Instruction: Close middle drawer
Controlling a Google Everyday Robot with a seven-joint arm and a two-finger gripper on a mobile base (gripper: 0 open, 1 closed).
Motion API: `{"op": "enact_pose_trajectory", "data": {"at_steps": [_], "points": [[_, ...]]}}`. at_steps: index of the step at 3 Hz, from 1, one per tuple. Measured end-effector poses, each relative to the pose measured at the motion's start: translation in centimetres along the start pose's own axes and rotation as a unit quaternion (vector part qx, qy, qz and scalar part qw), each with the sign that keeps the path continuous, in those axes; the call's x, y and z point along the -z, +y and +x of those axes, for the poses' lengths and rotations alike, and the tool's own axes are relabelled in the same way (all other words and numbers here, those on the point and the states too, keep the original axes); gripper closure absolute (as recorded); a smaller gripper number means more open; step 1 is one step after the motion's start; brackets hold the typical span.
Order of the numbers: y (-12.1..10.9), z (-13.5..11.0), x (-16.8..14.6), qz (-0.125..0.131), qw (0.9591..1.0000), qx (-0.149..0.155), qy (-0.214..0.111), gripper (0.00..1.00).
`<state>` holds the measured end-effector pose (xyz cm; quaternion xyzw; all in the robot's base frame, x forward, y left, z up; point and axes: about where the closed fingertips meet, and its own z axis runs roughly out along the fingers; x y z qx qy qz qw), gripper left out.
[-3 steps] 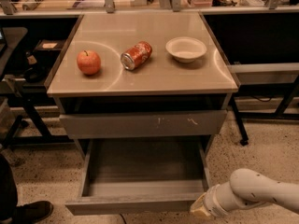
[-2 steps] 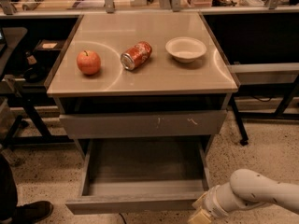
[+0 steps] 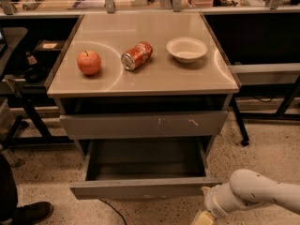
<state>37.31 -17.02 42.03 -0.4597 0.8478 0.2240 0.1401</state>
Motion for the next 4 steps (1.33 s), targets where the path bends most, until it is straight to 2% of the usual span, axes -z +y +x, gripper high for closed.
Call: {"op": "enact_pose_trajectory", "data": {"at_steps": [1, 4], "points": [[0.00, 0.00, 0.00, 0.000, 1.0000, 0.000, 0.000, 0.18], [0.00, 0.00, -0.01, 0.000, 1.0000, 0.000, 0.000, 0.88]]}}
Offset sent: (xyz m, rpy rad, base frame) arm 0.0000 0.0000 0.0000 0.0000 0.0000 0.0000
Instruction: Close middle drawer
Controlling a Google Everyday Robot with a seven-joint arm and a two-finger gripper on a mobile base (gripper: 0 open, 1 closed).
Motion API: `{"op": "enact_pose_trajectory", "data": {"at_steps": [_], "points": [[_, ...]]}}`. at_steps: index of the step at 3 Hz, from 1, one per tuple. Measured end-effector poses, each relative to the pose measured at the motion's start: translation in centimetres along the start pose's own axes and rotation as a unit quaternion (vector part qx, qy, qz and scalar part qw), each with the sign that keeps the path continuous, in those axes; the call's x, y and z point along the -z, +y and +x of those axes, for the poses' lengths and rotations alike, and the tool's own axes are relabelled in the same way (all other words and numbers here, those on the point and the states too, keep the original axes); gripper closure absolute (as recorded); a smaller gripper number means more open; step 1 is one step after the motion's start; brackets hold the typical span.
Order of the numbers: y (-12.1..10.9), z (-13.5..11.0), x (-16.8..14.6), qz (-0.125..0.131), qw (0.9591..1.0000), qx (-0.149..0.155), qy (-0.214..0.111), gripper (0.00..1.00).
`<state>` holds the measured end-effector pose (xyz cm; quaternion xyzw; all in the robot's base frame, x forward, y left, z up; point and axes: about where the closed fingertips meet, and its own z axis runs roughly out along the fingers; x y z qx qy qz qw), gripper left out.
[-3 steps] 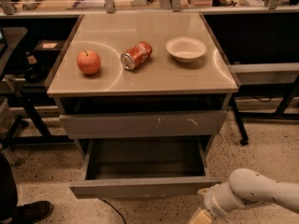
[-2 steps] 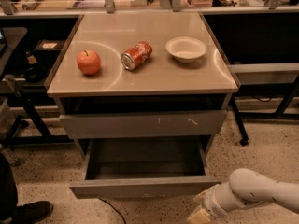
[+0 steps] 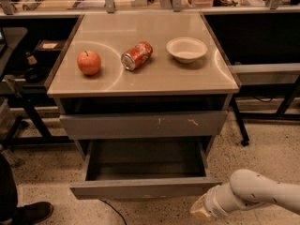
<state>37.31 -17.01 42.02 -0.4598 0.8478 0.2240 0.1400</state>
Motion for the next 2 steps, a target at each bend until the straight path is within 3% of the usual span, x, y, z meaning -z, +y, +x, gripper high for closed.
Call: {"op": "enact_pose_trajectory", "data": {"at_steps": [1, 2], "points": [[-0.8, -1.1, 0.1, 0.005, 0.9998, 0.019, -0.009, 1.00], [-2.3, -3.6, 0.1, 0.015, 0.9980, 0.057, -0.021, 1.00]]}}
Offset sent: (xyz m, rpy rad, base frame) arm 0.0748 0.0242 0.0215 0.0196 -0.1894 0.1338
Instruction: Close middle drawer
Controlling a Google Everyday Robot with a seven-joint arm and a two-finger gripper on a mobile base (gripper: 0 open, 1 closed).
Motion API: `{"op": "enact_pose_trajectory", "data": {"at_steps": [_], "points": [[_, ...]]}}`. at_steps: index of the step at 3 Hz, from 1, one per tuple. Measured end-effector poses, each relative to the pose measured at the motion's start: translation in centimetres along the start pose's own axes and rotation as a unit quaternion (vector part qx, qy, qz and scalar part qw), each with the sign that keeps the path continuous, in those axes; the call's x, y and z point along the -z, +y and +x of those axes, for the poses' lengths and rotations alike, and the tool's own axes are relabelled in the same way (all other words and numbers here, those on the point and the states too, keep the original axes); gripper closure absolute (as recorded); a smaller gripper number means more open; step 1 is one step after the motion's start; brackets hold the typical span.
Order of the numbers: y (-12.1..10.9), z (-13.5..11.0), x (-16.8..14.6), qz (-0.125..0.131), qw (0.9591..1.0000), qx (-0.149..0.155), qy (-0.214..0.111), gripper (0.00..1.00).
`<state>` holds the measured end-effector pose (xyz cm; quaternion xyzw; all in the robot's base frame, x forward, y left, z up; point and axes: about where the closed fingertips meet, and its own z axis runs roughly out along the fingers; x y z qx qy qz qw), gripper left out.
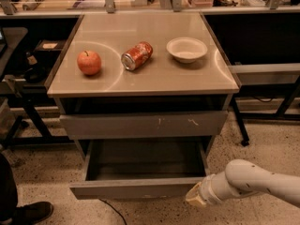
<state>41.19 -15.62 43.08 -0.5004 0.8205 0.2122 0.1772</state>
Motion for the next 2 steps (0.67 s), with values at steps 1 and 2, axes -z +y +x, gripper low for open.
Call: {"op": "enact_pose_trajectory", "data": {"at_steps": [1, 2], "points": [[-1.4, -1.3, -0.9, 0.004, 0.9996, 0.029, -0.004, 1.00], [-2.4, -2.2, -2.1, 0.003, 0.9989, 0.046, -0.004, 1.00]]}}
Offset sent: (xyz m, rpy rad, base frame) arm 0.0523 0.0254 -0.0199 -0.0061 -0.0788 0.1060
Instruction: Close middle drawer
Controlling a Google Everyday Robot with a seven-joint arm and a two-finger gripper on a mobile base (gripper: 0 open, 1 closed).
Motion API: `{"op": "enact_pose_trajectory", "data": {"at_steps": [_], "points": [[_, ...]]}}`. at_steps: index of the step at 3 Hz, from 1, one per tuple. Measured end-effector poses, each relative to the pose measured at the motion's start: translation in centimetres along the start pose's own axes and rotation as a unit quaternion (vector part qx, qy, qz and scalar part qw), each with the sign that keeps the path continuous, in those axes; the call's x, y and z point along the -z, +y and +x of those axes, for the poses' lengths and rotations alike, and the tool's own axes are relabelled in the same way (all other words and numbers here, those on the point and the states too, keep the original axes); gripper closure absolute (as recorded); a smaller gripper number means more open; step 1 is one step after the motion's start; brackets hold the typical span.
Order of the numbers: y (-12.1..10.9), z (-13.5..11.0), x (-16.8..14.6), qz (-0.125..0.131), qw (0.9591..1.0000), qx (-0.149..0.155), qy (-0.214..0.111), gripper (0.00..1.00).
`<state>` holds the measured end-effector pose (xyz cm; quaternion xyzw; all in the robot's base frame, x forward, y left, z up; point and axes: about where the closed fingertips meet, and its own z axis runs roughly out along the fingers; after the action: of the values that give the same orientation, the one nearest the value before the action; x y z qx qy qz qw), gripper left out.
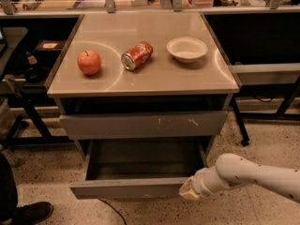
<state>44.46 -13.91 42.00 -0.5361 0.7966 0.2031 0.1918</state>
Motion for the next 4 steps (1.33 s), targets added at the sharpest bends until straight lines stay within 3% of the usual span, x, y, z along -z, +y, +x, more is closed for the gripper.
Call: {"op": "enact_pose_trajectory", "data": {"at_steps": [1, 4], "points": [[-0.03, -0.05, -0.05, 0.000, 1.0000, 0.000, 0.000, 0.83], [-0.03, -0.05, -0.06, 0.000, 1.0000, 0.000, 0.000, 0.13]]}}
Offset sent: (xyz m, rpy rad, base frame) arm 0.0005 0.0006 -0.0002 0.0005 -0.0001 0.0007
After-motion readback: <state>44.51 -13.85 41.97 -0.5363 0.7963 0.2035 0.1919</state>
